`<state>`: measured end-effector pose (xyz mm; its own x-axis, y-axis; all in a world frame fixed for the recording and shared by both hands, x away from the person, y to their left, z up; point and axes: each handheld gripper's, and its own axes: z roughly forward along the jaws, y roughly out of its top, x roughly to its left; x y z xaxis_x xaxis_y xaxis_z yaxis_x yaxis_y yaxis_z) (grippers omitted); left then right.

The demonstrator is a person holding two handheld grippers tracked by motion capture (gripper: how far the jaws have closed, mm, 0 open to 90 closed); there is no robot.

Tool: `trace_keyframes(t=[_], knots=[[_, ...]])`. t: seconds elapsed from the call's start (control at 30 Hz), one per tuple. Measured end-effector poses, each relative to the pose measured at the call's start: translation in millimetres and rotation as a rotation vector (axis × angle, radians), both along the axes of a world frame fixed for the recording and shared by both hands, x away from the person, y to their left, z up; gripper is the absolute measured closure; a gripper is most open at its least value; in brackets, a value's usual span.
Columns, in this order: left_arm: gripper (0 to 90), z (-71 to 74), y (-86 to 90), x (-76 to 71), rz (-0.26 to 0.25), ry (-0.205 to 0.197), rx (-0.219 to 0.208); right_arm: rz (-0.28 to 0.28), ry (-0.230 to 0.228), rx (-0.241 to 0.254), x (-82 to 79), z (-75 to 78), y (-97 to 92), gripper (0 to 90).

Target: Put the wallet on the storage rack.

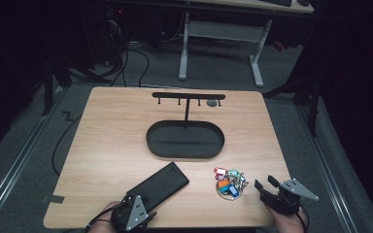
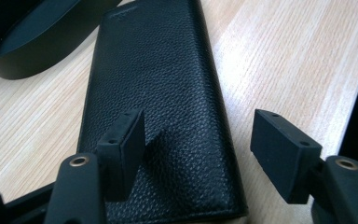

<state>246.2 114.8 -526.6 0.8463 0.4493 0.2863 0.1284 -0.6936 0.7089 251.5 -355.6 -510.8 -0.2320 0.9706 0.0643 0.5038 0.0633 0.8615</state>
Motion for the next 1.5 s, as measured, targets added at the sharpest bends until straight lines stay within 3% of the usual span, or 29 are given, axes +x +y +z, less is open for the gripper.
trace_keyframes(t=[0.2, 0.33, 0.5, 0.73, 0.87, 1.5], knots=[[37.3, -3.0, -3.3, 0.4, -0.001, -0.037, 0.017, 0.001, 0.004, -0.001, 0.0, -0.5, 0.9, 41.6], [43.6, -5.8, 0.6, 0.8, -0.011, -0.071, 0.012, 0.003, 0.004, -0.002, 0.0, -0.8, 1.0, 41.7], [47.8, -6.6, 1.9, 0.9, -0.008, -0.066, -0.002, 0.0, 0.007, 0.006, -0.2, -0.8, 0.2, 41.8], [64.4, -2.8, 4.5, -0.4, -0.01, -0.056, -0.024, -0.004, 0.005, 0.012, -0.5, -0.4, -0.9, 41.8], [73.5, -1.2, 6.4, -1.4, -0.003, -0.083, -0.025, -0.005, 0.004, 0.012, -1.0, -0.5, -1.8, 41.9], [78.8, 14.2, 16.6, 1.5, 0.04, -0.09, -0.122, -0.006, 0.01, 0.018, -0.8, -1.3, -1.7, 42.1]])
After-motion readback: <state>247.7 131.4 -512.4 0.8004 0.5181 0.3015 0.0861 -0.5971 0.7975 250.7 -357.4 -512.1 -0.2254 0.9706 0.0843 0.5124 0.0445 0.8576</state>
